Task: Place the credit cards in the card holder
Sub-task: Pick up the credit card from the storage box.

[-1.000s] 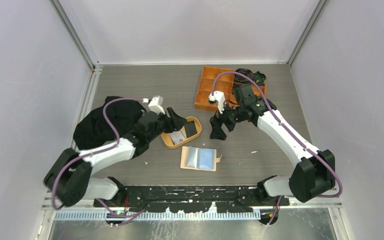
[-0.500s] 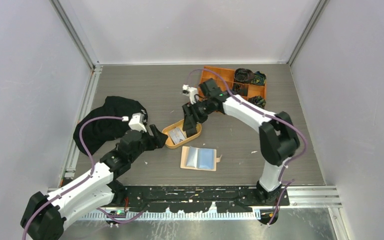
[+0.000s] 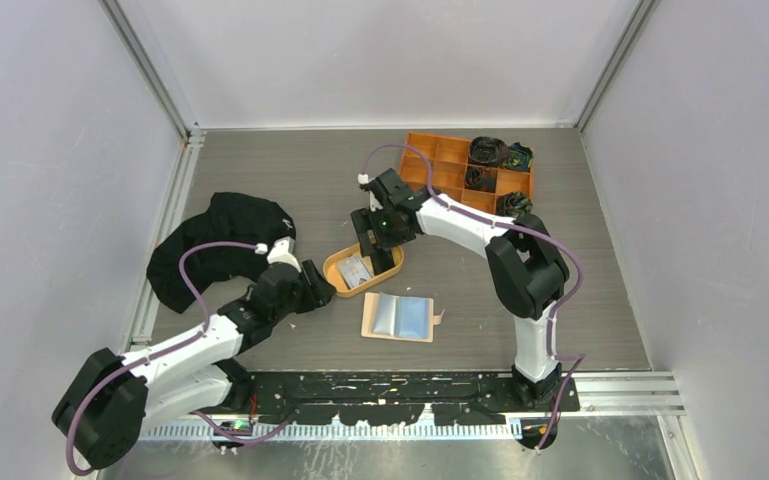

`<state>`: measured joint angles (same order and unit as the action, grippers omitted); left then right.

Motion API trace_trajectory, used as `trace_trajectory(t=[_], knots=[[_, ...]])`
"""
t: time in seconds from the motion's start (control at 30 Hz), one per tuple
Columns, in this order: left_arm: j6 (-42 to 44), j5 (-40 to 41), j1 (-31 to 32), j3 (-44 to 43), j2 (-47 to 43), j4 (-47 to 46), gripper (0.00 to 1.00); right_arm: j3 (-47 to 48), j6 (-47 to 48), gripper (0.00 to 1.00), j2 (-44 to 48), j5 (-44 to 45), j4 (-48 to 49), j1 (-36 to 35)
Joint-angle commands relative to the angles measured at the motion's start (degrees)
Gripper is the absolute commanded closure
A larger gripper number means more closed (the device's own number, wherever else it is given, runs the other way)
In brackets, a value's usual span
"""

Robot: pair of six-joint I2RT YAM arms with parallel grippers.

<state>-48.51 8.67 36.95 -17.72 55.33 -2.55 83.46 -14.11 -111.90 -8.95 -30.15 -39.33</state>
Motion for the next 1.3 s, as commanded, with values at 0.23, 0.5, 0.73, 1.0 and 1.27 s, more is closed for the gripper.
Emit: trace_trajectory(t=[0.23, 0.5, 0.73, 1.0, 1.27], knots=[[-3.9, -2.6, -0.4, -1.9, 3.1, -6.1, 0.55, -1.1, -5.2, 0.0, -0.7, 20.0, 2.3, -5.0], [-4.7, -3.7, -0.3, -1.9, 4.5, -7.9, 0.61, -0.7, -8.8, 0.01, -3.2, 19.2, 1.2, -6.2], [-5.1, -4.9, -0.3, -2.0, 6.2, -9.3, 0.63, -0.7, -9.6, 0.1, -3.1, 13.1, 2.0, -6.1], [-5.1, -4.7, -0.3, -1.9, 7.0, -9.7, 0.64, -2.0, -10.9, 0.28, 0.1, -1.8, 5.6, -5.5], [-5.1, -4.8, -0.3, -1.9, 7.7, -10.0, 0.64, -4.3, -16.8, 0.41, -0.7, -12.5, 10.4, -1.0]])
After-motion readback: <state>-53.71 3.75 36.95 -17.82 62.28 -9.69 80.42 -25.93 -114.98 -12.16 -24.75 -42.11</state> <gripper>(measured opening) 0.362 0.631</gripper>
